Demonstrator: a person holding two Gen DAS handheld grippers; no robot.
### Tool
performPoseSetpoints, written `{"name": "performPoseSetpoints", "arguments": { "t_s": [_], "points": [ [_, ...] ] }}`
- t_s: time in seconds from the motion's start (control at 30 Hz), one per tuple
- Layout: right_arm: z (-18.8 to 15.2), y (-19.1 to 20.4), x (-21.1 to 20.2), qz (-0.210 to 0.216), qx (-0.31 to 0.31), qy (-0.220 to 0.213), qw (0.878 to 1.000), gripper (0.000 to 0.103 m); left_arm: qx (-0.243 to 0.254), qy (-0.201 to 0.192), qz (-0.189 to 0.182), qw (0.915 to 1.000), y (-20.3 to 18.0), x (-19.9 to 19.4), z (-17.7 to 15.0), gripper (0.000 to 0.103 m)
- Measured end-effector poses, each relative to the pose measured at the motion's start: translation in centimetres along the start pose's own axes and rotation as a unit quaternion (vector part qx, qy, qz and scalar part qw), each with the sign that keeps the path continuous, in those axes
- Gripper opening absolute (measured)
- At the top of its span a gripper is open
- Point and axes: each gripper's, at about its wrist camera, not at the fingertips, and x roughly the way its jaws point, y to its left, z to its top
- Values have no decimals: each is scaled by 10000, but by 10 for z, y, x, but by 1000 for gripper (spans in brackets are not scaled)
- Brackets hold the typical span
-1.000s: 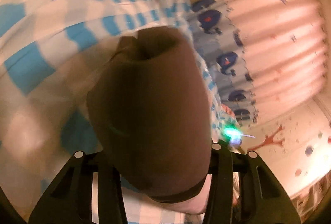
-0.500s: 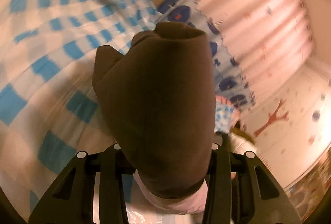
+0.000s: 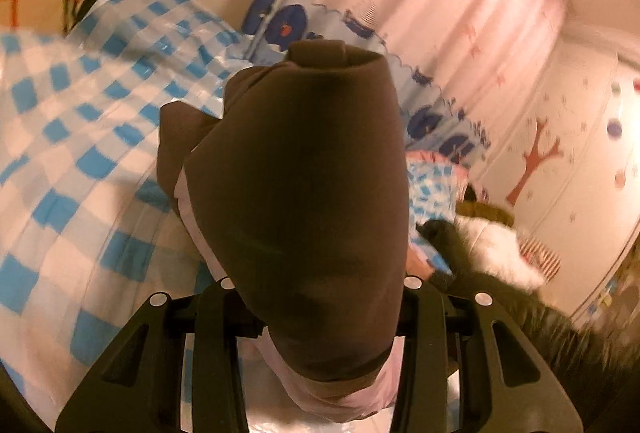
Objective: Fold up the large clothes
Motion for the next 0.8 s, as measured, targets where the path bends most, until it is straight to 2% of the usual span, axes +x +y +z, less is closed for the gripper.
{"name": "performPoseSetpoints", "arguments": {
  "t_s": [0.07,0.2,0.27,0.3,0.4,0.43,0.47,0.5,0.53,0.57,0.6,0.63,0.67,0.7,0.73,0.77,0.8],
  "points": [
    [1,-10,-2,320,135,120,9993,97,159,4,-27,9999,-9,2,4,36],
    [-23,-41,-62,1026,372,-491,9928,97,439,48,-71,9990,-37,8,6,36],
    [-49,-58,-95,1176,377,-731,9896,97,589,70,-113,9982,-54,9,5,36],
    [-73,-68,-114,1287,238,-811,9881,97,670,93,-150,9976,-65,12,6,36],
    [-124,-87,-135,1566,39,-740,9849,97,943,205,-258,9950,-103,24,7,36],
    [-146,-100,-138,2020,161,-642,9771,97,1047,253,-300,9937,-117,29,6,36],
    [-161,-116,-136,2624,512,-547,9620,97,1199,346,-361,9915,-135,37,5,36],
    [-177,-136,-132,3412,1027,-457,9333,97,1300,438,-424,9896,-149,45,4,36],
    [-198,-165,-121,4454,1777,-427,8765,97,1410,609,-534,9867,-167,58,1,36],
    [-217,-191,-109,5202,2474,-494,8159,97,1503,757,-598,9839,-180,69,-2,36],
    [-238,-213,-95,5696,3132,-584,7577,97,1611,918,-644,9805,-192,83,-6,36],
    [-251,-226,-85,5927,3473,-620,7241,97,1753,1185,-722,9747,-209,103,-16,36],
    [-271,-242,-71,6179,3921,-723,6776,97,1847,1391,-768,9699,-220,116,-23,36],
    [-281,-250,-67,6235,4091,-811,6613,97,1995,1632,-811,9628,-232,132,-35,36],
    [-298,-260,-60,6298,4332,-972,6373,97,2124,1812,-838,9566,-243,145,-47,36],
    [-308,-265,-55,6367,4457,-1035,6207,97,2307,2037,-844,9477,-255,160,-63,36],
    [-316,-268,-51,6385,4553,-1065,6113,97,2501,2208,-837,9390,-265,172,-76,36]
  ]
}}
